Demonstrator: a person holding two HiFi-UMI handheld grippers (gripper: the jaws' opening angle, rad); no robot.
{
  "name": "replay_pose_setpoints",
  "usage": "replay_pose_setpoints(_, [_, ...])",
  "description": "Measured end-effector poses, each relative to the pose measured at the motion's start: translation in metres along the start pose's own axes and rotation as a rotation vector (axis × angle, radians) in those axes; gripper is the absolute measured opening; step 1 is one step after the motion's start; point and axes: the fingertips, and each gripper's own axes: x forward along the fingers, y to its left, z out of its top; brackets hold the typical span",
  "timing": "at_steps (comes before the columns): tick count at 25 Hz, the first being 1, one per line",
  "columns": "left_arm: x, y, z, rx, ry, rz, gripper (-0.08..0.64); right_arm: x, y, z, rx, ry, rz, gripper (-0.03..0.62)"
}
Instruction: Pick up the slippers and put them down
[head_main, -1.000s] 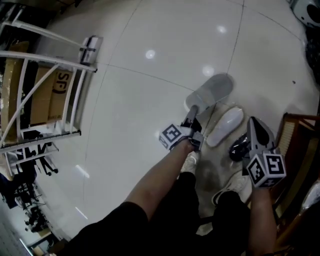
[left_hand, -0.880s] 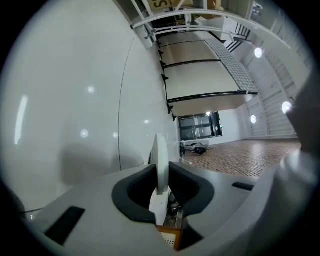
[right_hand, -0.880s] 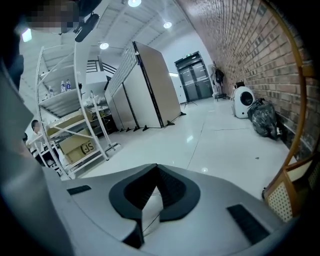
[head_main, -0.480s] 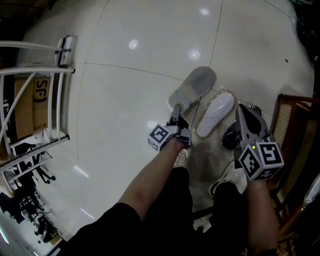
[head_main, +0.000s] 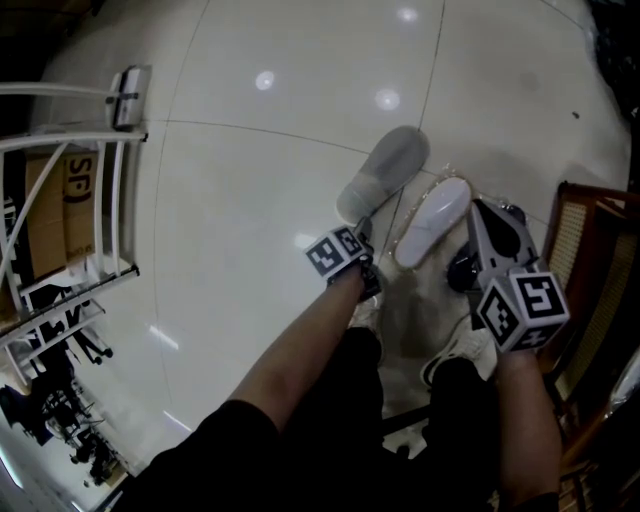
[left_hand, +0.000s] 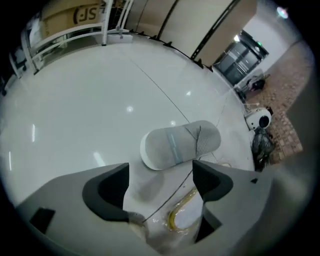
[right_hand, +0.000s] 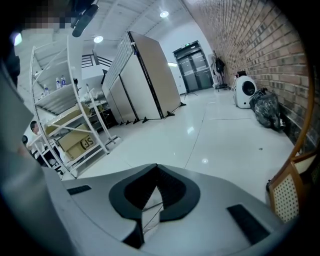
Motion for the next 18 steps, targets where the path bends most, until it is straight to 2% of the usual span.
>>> replay_pose_setpoints(4, [-0.008, -0.016, -0.004, 0.086, 0.020, -0.023, 0.400, -0.001, -0.001, 0.001, -0.010, 0.010, -0.025, 0.009])
replay_pose_setpoints(8, [-0.028, -0.061, 0.014, 0.161, -0.013, -0.124, 0.399, -0.006, -0.003, 0.012, -0.046, -0.017, -0.054, 0.008])
replay_pose_setpoints(14, [-0.110, -0.177, 0.067, 0.354, -0.165, -0.377, 0.386, -0.042, -0.008, 0.060, -0.142, -0.115, -0.166, 0.008])
replay_pose_setpoints(16, [-0.150, -0.206, 0.090, 0.460, -0.240, -0.413, 0.386, -0.058, -0.001, 0.078, -0.110, -0.148, -0.196, 0.008])
replay_pose_setpoints(18, [-0.192, -0.224, 0.108, 0.574, -0.315, -0.417, 0.385, -0.073, 0.016, 0.095, -0.107, -0.172, -0.195, 0.008])
